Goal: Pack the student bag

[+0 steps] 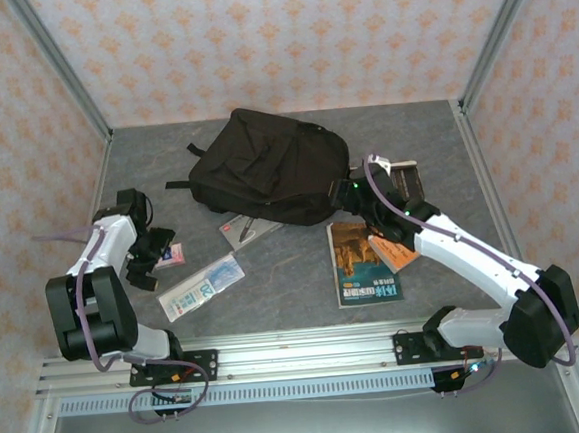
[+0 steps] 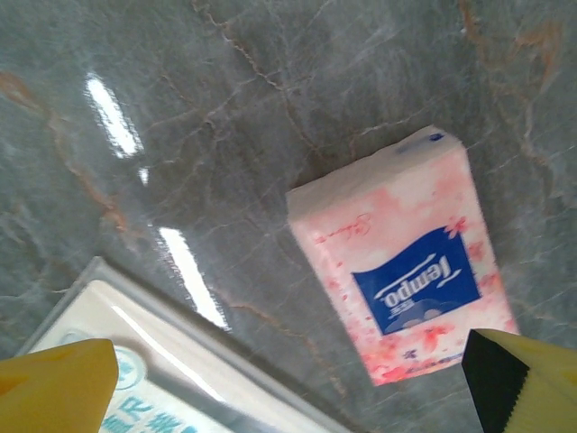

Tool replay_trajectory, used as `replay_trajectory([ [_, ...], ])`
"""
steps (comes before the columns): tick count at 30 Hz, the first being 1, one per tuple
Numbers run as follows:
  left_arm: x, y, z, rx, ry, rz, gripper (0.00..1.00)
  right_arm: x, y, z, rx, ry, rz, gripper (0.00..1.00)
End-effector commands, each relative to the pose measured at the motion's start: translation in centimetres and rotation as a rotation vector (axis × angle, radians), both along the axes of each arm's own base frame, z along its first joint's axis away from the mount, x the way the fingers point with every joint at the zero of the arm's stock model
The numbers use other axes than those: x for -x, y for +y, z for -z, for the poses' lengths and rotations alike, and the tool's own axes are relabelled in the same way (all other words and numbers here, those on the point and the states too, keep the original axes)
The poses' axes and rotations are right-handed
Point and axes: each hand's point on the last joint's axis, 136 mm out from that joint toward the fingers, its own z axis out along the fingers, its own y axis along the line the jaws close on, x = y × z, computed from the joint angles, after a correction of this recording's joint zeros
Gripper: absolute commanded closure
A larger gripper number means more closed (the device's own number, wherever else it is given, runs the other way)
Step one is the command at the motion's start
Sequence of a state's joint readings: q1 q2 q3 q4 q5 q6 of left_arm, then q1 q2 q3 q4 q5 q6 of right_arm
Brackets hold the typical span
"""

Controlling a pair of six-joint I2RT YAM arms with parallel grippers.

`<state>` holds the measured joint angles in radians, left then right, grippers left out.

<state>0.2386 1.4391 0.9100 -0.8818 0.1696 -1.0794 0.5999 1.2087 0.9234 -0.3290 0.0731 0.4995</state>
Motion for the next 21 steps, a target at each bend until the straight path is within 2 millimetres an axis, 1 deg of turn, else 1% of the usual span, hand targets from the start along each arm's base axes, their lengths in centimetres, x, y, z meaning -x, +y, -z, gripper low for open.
replay_trajectory([
  [1,-1.8,0.9,-0.7,-0.023,-0.130,-0.136,0.00,0.1,0.5,-0.6,-0.023,-0.032,-0.027,0.26],
  [5,-2.0,1.3,-0.6,-0.035,-0.156,-0.202,0.00,0.1,0.6,-0.2,-0.020,-0.029,-0.026,0.26],
  [9,-2.5,1.2,0.6,-0.011,-0.143,-0.236,0.00,-0.1,0.7,0.3,-0.017,-0.017,-0.027,0.26],
  [15,-4.9,1.0,2.0,0.037,-0.140,-0.240,0.00,-0.1,0.8,0.9,-0.008,-0.003,-0.025,0.26],
  [18,-5.4,1.2,2.6,0.036,-0.109,-0.232,0.06,-0.1,0.7,0.9,-0.002,0.000,-0.025,0.26],
  [21,-5.2,1.0,3.4,0.044,-0.096,-0.240,0.16,-0.1,0.7,0.9,0.004,0.001,-0.022,0.26],
])
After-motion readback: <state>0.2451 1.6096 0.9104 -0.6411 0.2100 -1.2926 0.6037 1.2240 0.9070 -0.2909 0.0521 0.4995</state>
